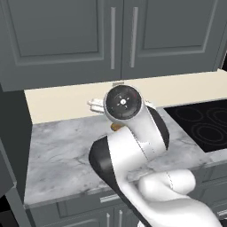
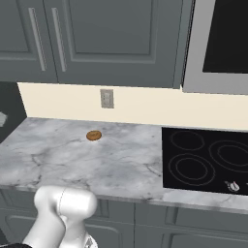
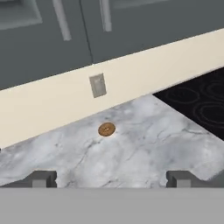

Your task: Close all open cabinet doors.

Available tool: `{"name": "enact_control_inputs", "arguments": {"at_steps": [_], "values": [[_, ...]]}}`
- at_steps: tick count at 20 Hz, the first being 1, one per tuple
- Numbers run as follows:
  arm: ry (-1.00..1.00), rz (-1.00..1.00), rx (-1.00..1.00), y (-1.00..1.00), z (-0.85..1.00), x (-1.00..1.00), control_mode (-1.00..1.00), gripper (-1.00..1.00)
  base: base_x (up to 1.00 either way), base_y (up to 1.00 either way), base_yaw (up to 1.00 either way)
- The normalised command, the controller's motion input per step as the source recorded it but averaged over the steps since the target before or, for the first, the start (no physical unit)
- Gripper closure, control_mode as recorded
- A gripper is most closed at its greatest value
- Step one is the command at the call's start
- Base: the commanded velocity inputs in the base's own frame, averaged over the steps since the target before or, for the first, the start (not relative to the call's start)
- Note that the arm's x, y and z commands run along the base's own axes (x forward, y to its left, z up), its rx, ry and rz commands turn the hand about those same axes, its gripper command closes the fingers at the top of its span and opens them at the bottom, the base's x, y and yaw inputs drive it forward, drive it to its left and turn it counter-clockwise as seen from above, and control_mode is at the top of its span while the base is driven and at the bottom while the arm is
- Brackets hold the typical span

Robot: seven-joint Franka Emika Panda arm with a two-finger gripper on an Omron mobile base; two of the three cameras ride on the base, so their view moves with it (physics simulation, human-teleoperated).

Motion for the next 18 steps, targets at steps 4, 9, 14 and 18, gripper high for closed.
{"name": "enact_control_inputs", "arguments": {"at_steps": [4, 9, 14, 18], "values": [[-0.01, 0.38, 0.48, -0.3, -0.37, 0.0, -1.0, -1.0, 0.0, 0.0, 0.0], [0.0, 0.28, 0.27, -0.5, -0.22, -0.05, -1.0, -1.0, 0.0, 0.0, 0.0], [0.0, 0.09, 0.08, -0.24, -0.13, -0.09, -1.0, -1.0, 0.0, 0.0, 0.0], [0.0, 0.04, 0.0, 0.01, -0.17, 0.0, -1.0, -1.0, 0.0, 0.0, 0.0]]}}
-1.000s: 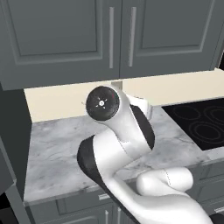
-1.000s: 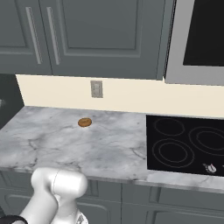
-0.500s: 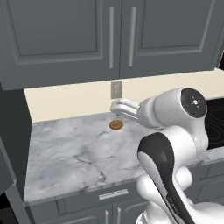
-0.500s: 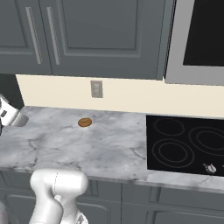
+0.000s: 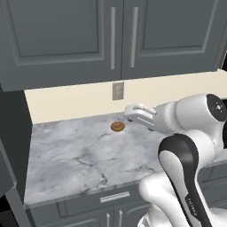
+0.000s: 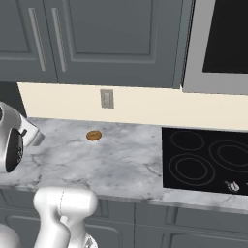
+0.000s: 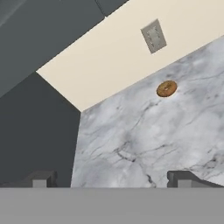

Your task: Close all open cabinet doors.

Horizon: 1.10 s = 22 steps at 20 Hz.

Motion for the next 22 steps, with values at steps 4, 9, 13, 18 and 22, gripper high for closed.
{"name": "enact_control_inputs", "arguments": {"at_steps": [4, 9, 13, 18, 22], "values": [[-0.02, 0.06, -0.01, 0.0, -0.2, 0.0, -1.0, -1.0, 0.0, 0.0, 0.0], [-0.03, 0.04, 0.0, 0.0, -0.17, 0.0, -1.0, -1.0, 0.0, 0.0, 0.0], [-0.01, 0.04, 0.0, -0.01, -0.19, 0.0, -1.0, -1.0, 0.0, 0.0, 0.0], [0.0, 0.04, 0.0, 0.0, -0.16, 0.0, -1.0, -1.0, 0.0, 0.0, 0.0], [0.0, 0.02, -0.01, 0.0, -0.13, 0.0, -1.0, -1.0, 0.0, 0.0, 0.0]]}}
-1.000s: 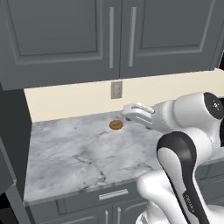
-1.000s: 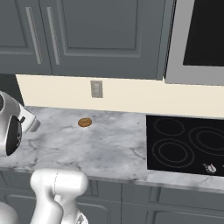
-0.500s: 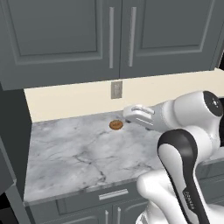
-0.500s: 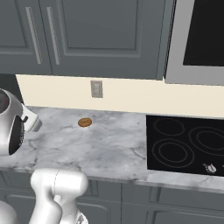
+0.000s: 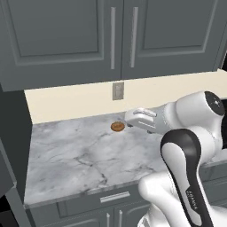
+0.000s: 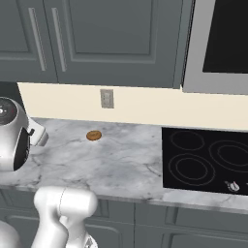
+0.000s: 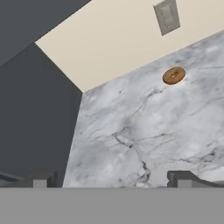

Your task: Close all open cabinet doors.

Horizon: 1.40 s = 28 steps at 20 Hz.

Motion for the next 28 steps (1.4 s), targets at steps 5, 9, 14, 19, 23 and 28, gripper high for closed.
{"name": "enact_control_inputs", "arguments": {"at_steps": [5, 9, 14, 19, 23, 28], "values": [[0.0, 0.01, -0.01, 0.01, -0.15, 0.01, -1.0, -1.0, 0.0, 0.0, 0.0], [0.0, 0.0, 0.0, 0.0, -0.08, 0.0, -1.0, -1.0, 0.0, 0.0, 0.0], [0.0, 0.0, 0.0, 0.0, -0.01, 0.0, -1.0, -1.0, 0.0, 0.0, 0.0], [0.0, 0.0, -0.01, 0.0, -0.07, -0.05, 1.0, -1.0, -0.08, 0.0, 0.0], [0.0, 0.0, 0.0, 0.0, 0.0, 0.0, 1.0, -1.0, -0.71, 0.03, 0.0], [0.0, 0.0, 0.0, 0.0, 0.0, 0.0, 1.0, -1.0, -0.93, 0.01, 0.0]]}}
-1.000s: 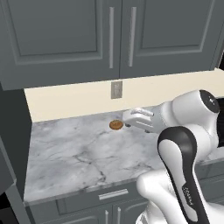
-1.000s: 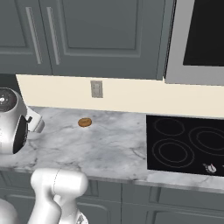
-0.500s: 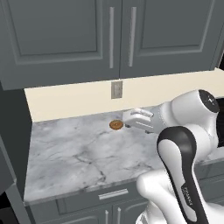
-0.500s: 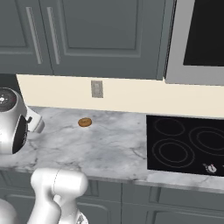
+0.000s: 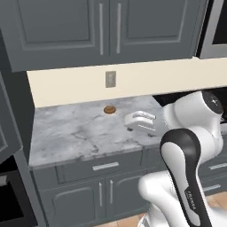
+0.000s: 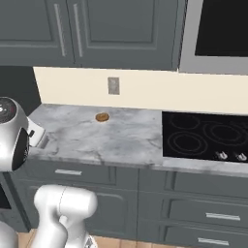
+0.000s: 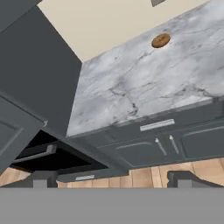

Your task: Close all open cabinet doors.

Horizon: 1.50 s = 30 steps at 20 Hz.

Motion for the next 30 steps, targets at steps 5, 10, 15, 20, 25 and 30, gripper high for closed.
{"name": "enact_control_inputs", "arguments": {"at_steps": [5, 10, 15, 20, 25, 30], "values": [[0.0, 0.0, 0.0, 0.0, 0.0, 0.0, 1.0, -1.0, -0.9, 0.24, 0.02], [0.0, 0.0, 0.0, 0.0, 0.0, 0.0, 1.0, -1.0, -0.8, 0.46, 0.03], [0.0, 0.0, 0.0, 0.0, 0.0, 0.0, 1.0, -1.0, -0.64, 0.65, 0.0], [0.0, 0.0, 0.0, 0.0, 0.0, 0.0, 1.0, -1.0, -0.53, 0.77, 0.0], [0.0, 0.0, 0.0, 0.0, 0.0, 0.0, 1.0, -1.0, -0.42, 0.87, 0.0], [0.0, 0.0, 0.0, 0.0, 0.0, 0.0, 1.0, -1.0, -0.38, 0.79, 0.0]]}}
